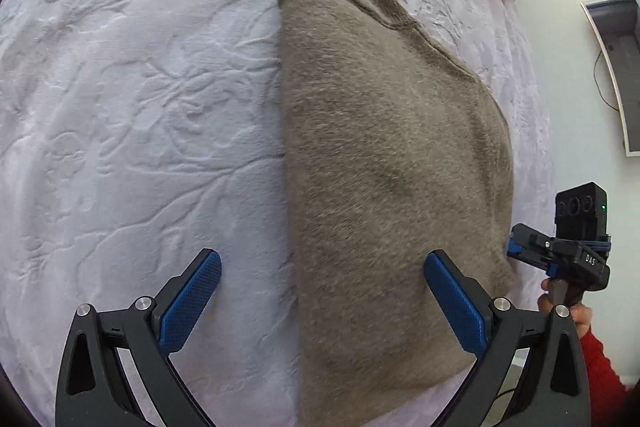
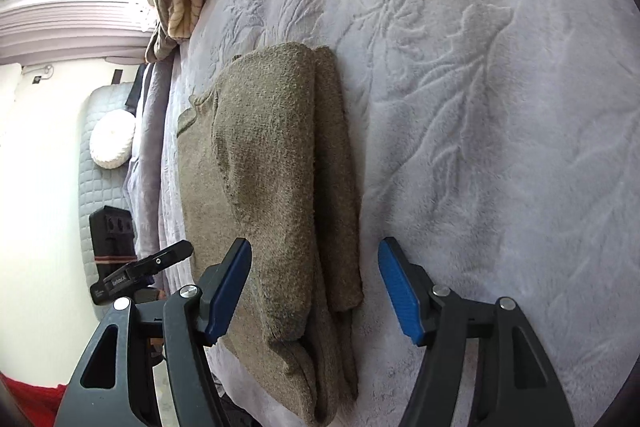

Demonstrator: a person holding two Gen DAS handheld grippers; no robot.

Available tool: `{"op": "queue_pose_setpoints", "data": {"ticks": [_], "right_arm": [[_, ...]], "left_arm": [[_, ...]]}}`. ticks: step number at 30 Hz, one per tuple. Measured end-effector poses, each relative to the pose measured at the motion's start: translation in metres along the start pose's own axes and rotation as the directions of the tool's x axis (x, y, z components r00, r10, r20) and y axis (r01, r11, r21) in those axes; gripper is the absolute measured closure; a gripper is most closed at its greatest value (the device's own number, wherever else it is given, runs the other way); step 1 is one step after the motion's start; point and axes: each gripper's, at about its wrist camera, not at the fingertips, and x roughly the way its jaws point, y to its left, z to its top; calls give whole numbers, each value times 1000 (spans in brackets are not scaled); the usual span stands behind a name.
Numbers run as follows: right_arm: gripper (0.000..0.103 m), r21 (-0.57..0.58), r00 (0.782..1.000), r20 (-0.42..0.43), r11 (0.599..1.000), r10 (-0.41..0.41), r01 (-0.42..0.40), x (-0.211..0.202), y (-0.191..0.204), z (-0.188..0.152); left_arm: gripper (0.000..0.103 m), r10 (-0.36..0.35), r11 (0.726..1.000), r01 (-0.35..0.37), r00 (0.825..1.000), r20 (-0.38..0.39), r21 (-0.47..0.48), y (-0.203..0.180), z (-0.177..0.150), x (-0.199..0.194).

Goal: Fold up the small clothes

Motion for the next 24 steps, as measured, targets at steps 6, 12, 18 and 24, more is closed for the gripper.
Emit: {"op": "queue_pose_setpoints", "data": {"ticks": [6,12,18,24], "right_arm": [[33,-59,996,-81,998,23,-28,33,10,15],[38,-22,995,-88,998,50,-52,51,13,20],[69,26,988,-40,989,147,-146,38,23,9],[73,47,975,9,974,223,-223,27,49,-9]], "left_arm": [[1,2,998,-1,1000,-20,61,-23,5,22],[6,16,998,-15,1000,-11,67,-34,13,35],[49,-27,995,23,999,36,102,-38,1,7],[53,-116,988,109,992,56,106,-33,-13,-32]]}}
